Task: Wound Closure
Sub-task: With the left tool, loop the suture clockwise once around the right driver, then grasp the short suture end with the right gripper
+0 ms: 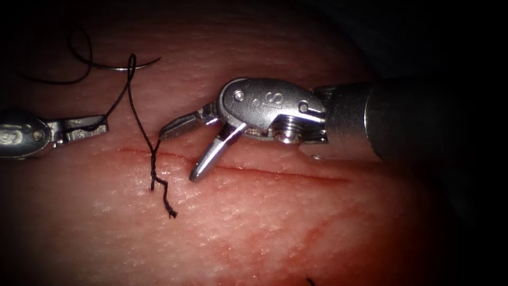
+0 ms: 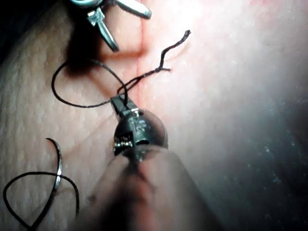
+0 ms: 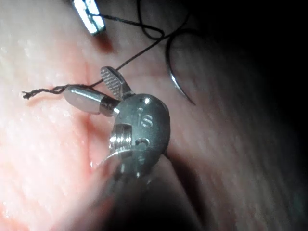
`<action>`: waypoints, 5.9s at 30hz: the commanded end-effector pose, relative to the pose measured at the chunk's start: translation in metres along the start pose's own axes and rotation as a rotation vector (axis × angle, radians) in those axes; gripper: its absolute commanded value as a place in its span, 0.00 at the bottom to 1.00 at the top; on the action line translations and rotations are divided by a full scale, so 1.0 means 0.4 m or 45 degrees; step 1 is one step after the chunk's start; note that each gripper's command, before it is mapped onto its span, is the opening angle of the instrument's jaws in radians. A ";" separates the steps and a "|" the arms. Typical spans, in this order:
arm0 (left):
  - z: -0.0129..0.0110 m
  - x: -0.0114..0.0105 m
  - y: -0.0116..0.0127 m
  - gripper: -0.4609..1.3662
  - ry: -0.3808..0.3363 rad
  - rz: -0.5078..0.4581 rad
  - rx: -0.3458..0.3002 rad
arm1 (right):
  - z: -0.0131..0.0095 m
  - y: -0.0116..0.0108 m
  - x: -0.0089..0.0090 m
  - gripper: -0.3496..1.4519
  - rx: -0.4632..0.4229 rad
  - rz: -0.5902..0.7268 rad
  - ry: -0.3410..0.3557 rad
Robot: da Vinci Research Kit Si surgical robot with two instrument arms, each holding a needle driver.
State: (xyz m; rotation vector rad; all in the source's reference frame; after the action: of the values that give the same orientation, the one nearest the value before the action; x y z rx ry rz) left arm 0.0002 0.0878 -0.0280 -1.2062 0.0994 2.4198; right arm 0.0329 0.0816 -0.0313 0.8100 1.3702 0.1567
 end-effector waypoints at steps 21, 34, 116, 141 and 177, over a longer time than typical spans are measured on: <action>0.0000 0.0040 0.0033 0.06 -0.002 -0.013 -0.035 | 0.0054 0.0119 -0.0032 0.00 -0.226 0.053 0.118; 0.0010 0.0050 0.0043 0.06 0.006 -0.022 -0.045 | 0.0050 0.0148 -0.0002 0.00 -0.327 0.089 0.252; 0.0183 0.0036 -0.0036 0.06 0.036 0.026 -0.140 | 0.0140 0.0071 0.0032 0.00 0.608 0.065 0.044; 0.0166 0.0047 -0.0025 0.06 0.039 0.016 -0.150 | 0.0170 0.0009 0.0030 0.62 0.883 -0.548 -0.010; 0.0155 0.0033 -0.0036 0.06 0.029 0.015 -0.137 | 0.0238 -0.0063 -0.0068 0.67 0.980 -0.670 -0.107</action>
State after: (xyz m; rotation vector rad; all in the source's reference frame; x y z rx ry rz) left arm -0.0045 0.0911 -0.0249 -1.2801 -0.0068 2.4462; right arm 0.0400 0.0742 -0.0307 1.0262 1.5241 -0.8515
